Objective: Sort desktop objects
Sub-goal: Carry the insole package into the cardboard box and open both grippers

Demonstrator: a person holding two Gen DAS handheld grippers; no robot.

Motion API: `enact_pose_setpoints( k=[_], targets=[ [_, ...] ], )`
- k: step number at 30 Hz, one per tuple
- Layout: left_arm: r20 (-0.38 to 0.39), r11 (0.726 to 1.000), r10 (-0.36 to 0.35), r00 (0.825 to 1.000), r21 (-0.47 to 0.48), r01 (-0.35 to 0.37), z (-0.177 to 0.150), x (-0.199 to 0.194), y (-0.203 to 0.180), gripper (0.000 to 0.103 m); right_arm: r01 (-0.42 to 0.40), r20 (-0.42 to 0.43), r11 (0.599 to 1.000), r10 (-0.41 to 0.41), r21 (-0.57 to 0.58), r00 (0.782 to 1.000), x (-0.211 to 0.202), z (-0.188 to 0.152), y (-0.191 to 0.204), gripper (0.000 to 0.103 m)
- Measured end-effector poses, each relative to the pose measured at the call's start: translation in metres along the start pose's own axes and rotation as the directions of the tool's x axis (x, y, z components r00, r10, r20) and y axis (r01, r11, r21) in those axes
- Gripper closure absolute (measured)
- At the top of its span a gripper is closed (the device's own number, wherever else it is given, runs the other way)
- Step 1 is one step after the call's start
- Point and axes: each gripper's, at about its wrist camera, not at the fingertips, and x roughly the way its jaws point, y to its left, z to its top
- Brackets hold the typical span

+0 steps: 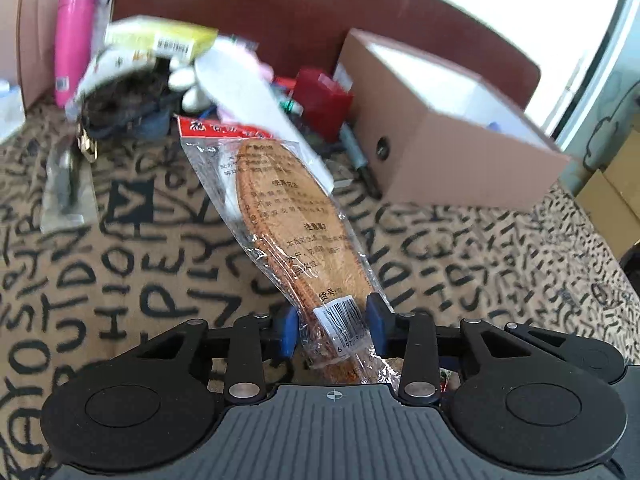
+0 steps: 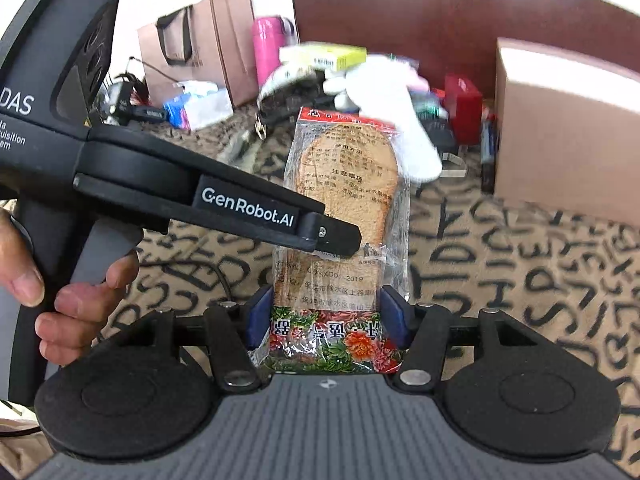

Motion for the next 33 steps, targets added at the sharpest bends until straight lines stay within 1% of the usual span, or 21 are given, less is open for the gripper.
enact_pose_setpoints(
  k=[4, 8, 12, 15, 19, 21, 23, 26, 29, 33],
  targets=[
    [0.079, 0.999, -0.031, 0.996, 0.029, 0.029, 0.021, -0.018, -0.015, 0.068, 0.025, 0.087, 1.000, -0.024, -0.013, 0.996, -0.021, 0.016, -0.003, 0.041],
    [0.142, 0.995, -0.075, 0.987, 0.071, 0.066, 0.054, -0.020, -0.037, 0.069, 0.082, 0.177, 0.997, -0.079, -0.006, 0.981, -0.036, 0.035, -0.016, 0.041],
    [0.203, 0.986, -0.122, 0.972, 0.134, 0.096, 0.090, -0.017, -0.064, 0.069, 0.138, 0.257, 0.990, -0.142, 0.036, 0.956, -0.048, 0.057, -0.037, 0.041],
    [0.224, 0.979, -0.160, 0.961, 0.162, 0.125, 0.118, -0.006, -0.082, 0.069, 0.191, 0.301, 0.980, -0.200, 0.059, 0.933, -0.051, 0.075, -0.054, 0.041],
    [0.225, 0.970, -0.201, 0.953, 0.181, 0.162, 0.152, 0.015, -0.099, 0.069, 0.247, 0.327, 0.966, -0.259, 0.080, 0.909, -0.048, 0.096, -0.078, 0.041],
    [0.210, 0.967, -0.216, 0.954, 0.179, 0.180, 0.167, 0.030, -0.103, 0.069, 0.260, 0.330, 0.960, -0.279, 0.101, 0.902, -0.041, 0.106, -0.093, 0.041],
    [0.184, 0.966, -0.226, 0.956, 0.168, 0.196, 0.181, 0.048, -0.104, 0.069, 0.269, 0.320, 0.955, -0.296, 0.126, 0.900, -0.032, 0.113, -0.108, 0.041],
    [0.145, 0.966, -0.230, 0.962, 0.155, 0.207, 0.194, 0.079, -0.102, 0.069, 0.277, 0.298, 0.949, -0.310, 0.149, 0.903, -0.019, 0.118, -0.131, 0.041],
    [0.106, 0.969, -0.221, 0.969, 0.133, 0.207, 0.203, 0.106, -0.097, 0.070, 0.266, 0.257, 0.950, -0.302, 0.165, 0.918, -0.001, 0.123, -0.151, 0.041],
    [0.067, 0.974, -0.191, 0.979, 0.138, 0.181, 0.208, 0.135, -0.091, 0.070, 0.270, 0.225, 0.949, -0.302, 0.162, 0.927, 0.017, 0.124, -0.159, 0.041]
  ],
)
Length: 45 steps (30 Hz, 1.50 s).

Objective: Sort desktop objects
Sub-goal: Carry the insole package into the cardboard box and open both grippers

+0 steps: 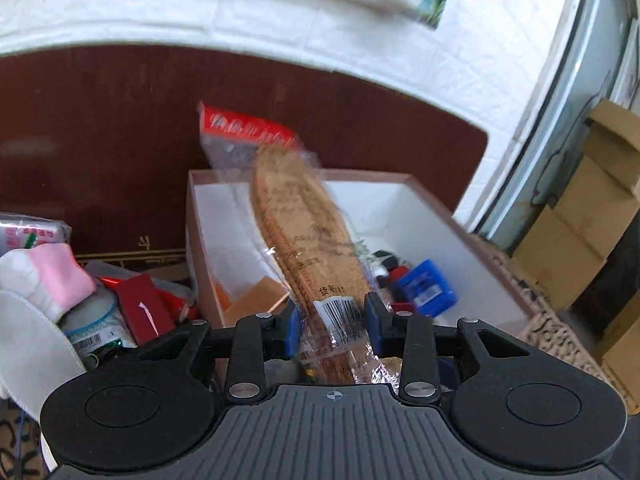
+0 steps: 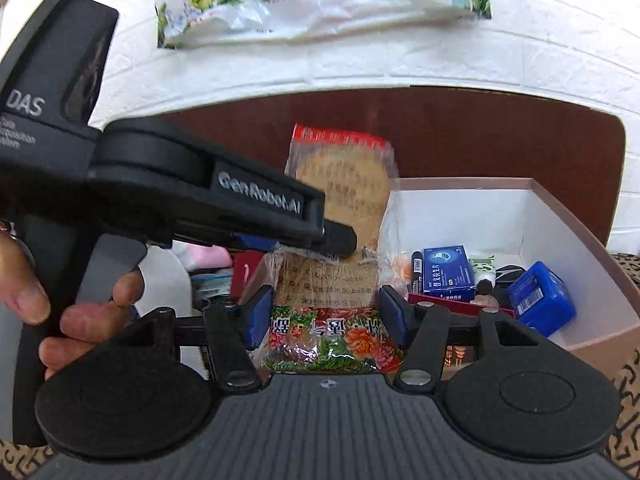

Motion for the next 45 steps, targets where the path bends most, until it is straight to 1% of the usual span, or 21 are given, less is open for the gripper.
enact_pose_setpoints(
  k=[1, 2, 3, 5, 6, 9, 12, 14, 15, 16, 18, 19, 20, 21, 22, 24, 27, 29, 32, 39, 45],
  targets=[
    [-0.014, 1.000, 0.003, 1.000, -0.003, -0.003, 0.001, 0.005, 0.003, 0.070, -0.004, -0.008, 1.000, 0.004, 0.005, 1.000, 0.003, 0.000, -0.001, 0.041],
    [-0.027, 1.000, 0.004, 1.000, -0.008, -0.004, 0.001, 0.010, 0.006, 0.065, -0.009, -0.017, 1.000, 0.009, 0.011, 1.000, 0.008, 0.001, -0.002, 0.046],
    [-0.041, 1.000, 0.006, 0.999, -0.011, -0.007, 0.001, 0.016, 0.010, 0.063, -0.021, -0.028, 1.000, 0.021, 0.013, 0.999, 0.012, 0.000, -0.003, 0.051],
    [-0.056, 1.000, 0.016, 0.998, -0.010, -0.017, 0.000, 0.024, 0.015, 0.063, -0.019, -0.049, 1.000, 0.020, 0.019, 0.999, 0.022, 0.000, -0.004, 0.051],
    [-0.055, 1.000, 0.017, 0.998, -0.007, -0.018, -0.001, 0.027, 0.017, 0.057, -0.018, -0.061, 1.000, 0.019, 0.016, 0.998, 0.027, 0.000, -0.003, 0.052],
    [-0.043, 1.000, 0.024, 0.999, 0.020, -0.023, 0.000, 0.028, 0.019, 0.057, -0.014, -0.083, 1.000, 0.015, 0.013, 0.996, 0.039, -0.002, -0.003, 0.052],
    [-0.035, 0.999, 0.023, 0.999, 0.031, -0.022, 0.001, 0.028, 0.018, 0.054, -0.013, -0.099, 1.000, 0.016, 0.029, 0.995, 0.047, -0.004, -0.005, 0.052],
    [-0.028, 0.999, 0.018, 0.999, 0.030, -0.017, 0.001, 0.026, 0.019, 0.045, -0.007, -0.107, 1.000, 0.010, 0.029, 0.994, 0.050, -0.004, -0.006, 0.051],
    [-0.023, 1.000, 0.009, 1.000, 0.024, -0.009, 0.001, 0.025, 0.019, 0.044, -0.003, -0.111, 1.000, 0.006, 0.024, 0.994, 0.051, -0.004, -0.005, 0.048],
    [-0.018, 1.000, -0.001, 1.000, 0.016, 0.001, 0.001, 0.024, 0.020, 0.040, 0.002, -0.109, 1.000, 0.000, 0.022, 0.994, 0.050, -0.005, -0.004, 0.045],
    [0.008, 1.000, -0.017, 1.000, -0.002, 0.017, 0.001, 0.019, 0.020, 0.023, 0.008, -0.098, 1.000, -0.007, 0.016, 0.995, 0.048, -0.006, -0.004, 0.033],
    [0.035, 1.000, -0.019, 0.999, -0.007, 0.019, 0.001, 0.015, 0.019, 0.014, 0.006, -0.095, 1.000, -0.005, 0.008, 0.995, 0.046, -0.006, -0.003, 0.031],
    [0.066, 1.000, -0.022, 0.998, -0.002, 0.023, 0.000, 0.010, 0.017, 0.005, 0.009, -0.089, 1.000, -0.009, -0.001, 0.996, 0.044, -0.006, -0.002, 0.027],
    [0.098, 1.000, -0.013, 0.995, 0.009, 0.012, 0.000, 0.005, 0.014, 0.001, 0.012, -0.082, 1.000, -0.013, -0.008, 0.997, 0.043, -0.006, -0.001, 0.020],
    [0.121, 1.000, 0.002, 0.993, 0.019, -0.005, -0.001, 0.001, 0.012, 0.000, 0.024, -0.076, 1.000, -0.025, -0.014, 0.997, 0.041, -0.006, -0.001, 0.019],
    [0.168, 0.998, 0.023, 0.986, 0.051, -0.032, -0.002, -0.007, 0.007, 0.000, 0.039, -0.066, 0.999, -0.040, -0.024, 0.997, 0.039, -0.006, -0.001, 0.011],
    [0.166, 0.997, 0.016, 0.986, 0.077, -0.029, -0.003, -0.012, 0.004, 0.000, 0.054, -0.068, 0.998, -0.055, -0.019, 0.996, 0.038, -0.007, 0.000, 0.003],
    [0.147, 0.997, 0.013, 0.989, 0.069, -0.023, -0.005, -0.013, 0.005, 0.000, 0.064, -0.072, 0.998, -0.066, -0.021, 0.995, 0.036, -0.007, 0.001, 0.002],
    [0.142, 0.998, 0.015, 0.990, 0.055, -0.023, -0.009, -0.016, 0.006, 0.000, 0.081, -0.073, 0.996, -0.083, -0.026, 0.994, 0.035, -0.007, 0.002, 0.001],
    [0.144, 0.999, 0.023, 0.989, 0.038, -0.029, -0.017, -0.031, 0.006, 0.000, 0.121, -0.067, 0.992, -0.123, -0.036, 0.990, 0.024, -0.006, 0.005, 0.000],
    [0.145, 0.998, 0.035, 0.989, 0.044, -0.042, -0.024, -0.044, 0.001, 0.000, 0.127, -0.060, 0.991, -0.130, -0.039, 0.990, 0.014, -0.006, 0.009, 0.000]
  ],
)
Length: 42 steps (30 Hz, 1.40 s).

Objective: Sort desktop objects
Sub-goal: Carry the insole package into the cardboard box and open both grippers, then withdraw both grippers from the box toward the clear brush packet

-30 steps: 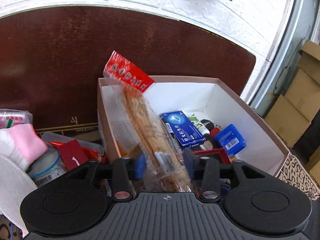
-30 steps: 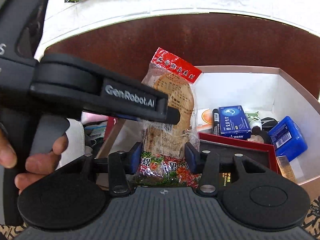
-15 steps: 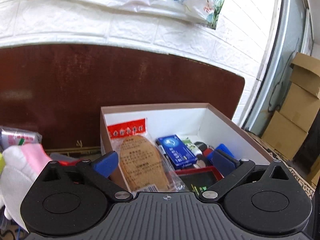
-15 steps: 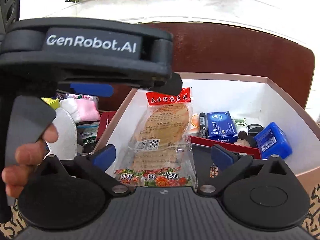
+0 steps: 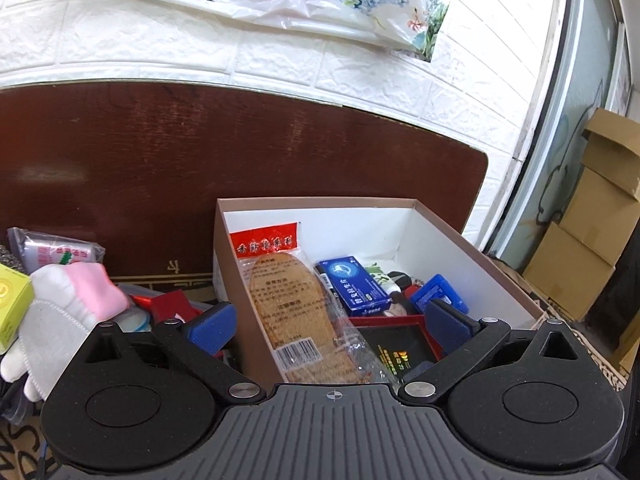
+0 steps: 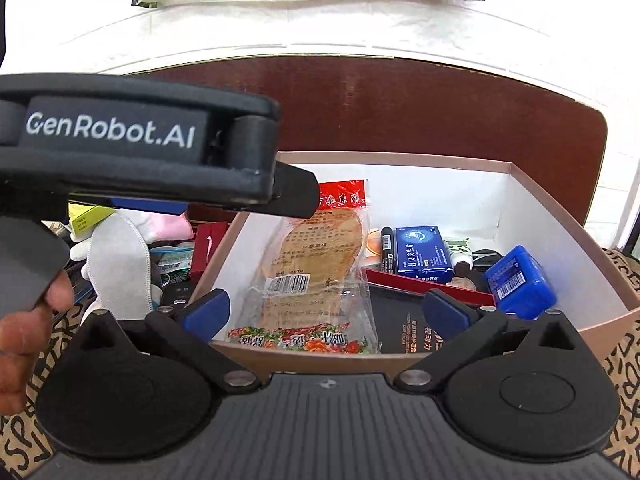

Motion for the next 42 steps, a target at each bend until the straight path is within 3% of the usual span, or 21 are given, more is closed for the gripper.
enact_pose_setpoints(
  k=[7, 16, 23, 32, 42],
  targets=[
    [-0.001, 1.000, 0.025, 1.000, 0.004, -0.025, -0.011, -0.020, -0.007, 0.000, 0.013, 0.013, 1.000, -0.013, 0.013, 1.000, -0.019, -0.003, 0.004, 0.000],
    [0.011, 0.999, 0.040, 0.999, -0.022, -0.040, -0.051, -0.062, -0.009, 0.000, 0.019, 0.050, 1.000, -0.019, 0.004, 0.999, -0.051, -0.024, 0.015, 0.000],
    [-0.004, 0.993, 0.065, 0.998, -0.098, -0.065, -0.084, -0.091, 0.002, 0.000, 0.014, 0.063, 1.000, -0.012, -0.025, 0.998, -0.075, -0.044, 0.034, 0.000],
    [-0.033, 0.982, 0.097, 0.995, -0.158, -0.101, -0.124, -0.123, 0.017, 0.000, -0.044, 0.045, 0.999, 0.045, -0.024, 0.998, -0.095, -0.074, 0.057, 0.000],
    [-0.056, 0.970, 0.158, 0.986, -0.180, -0.166, -0.157, -0.152, 0.037, 0.000, -0.138, -0.028, 0.990, 0.137, -0.024, 0.990, -0.099, -0.098, 0.089, 0.000]
  ],
)
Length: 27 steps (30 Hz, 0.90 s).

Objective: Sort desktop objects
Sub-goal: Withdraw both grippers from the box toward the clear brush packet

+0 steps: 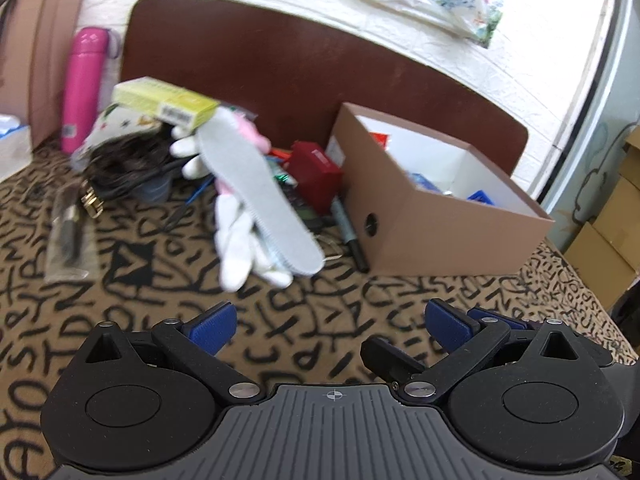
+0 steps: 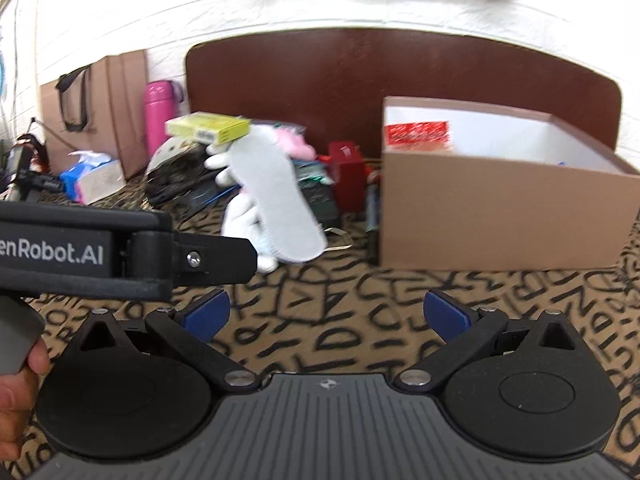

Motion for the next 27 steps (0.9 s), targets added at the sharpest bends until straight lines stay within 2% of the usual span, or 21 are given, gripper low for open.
enact_pose_setpoints(
  k=[7, 12, 18, 27],
  targets=[
    [-0.006, 0.997, 0.053, 0.999, -0.064, -0.053, -0.012, -0.012, 0.031, 0.000, -0.064, -0.031, 0.998, 0.064, -0.018, 0.997, 0.007, -0.005, 0.023, 0.000],
    [0.032, 0.986, 0.121, 0.992, -0.117, -0.116, -0.004, -0.024, 0.066, 0.000, -0.112, -0.046, 0.993, 0.111, -0.039, 0.993, 0.023, -0.002, 0.044, 0.000],
    [0.024, 0.955, 0.189, 0.982, -0.238, -0.178, 0.009, -0.025, 0.120, 0.001, -0.204, -0.068, 0.977, 0.199, -0.067, 0.978, 0.051, 0.004, 0.078, 0.002],
    [-0.002, 0.903, 0.271, 0.963, -0.347, -0.254, 0.028, -0.011, 0.184, 0.008, -0.291, -0.123, 0.951, 0.278, -0.103, 0.953, 0.094, 0.014, 0.123, 0.011]
  ],
)
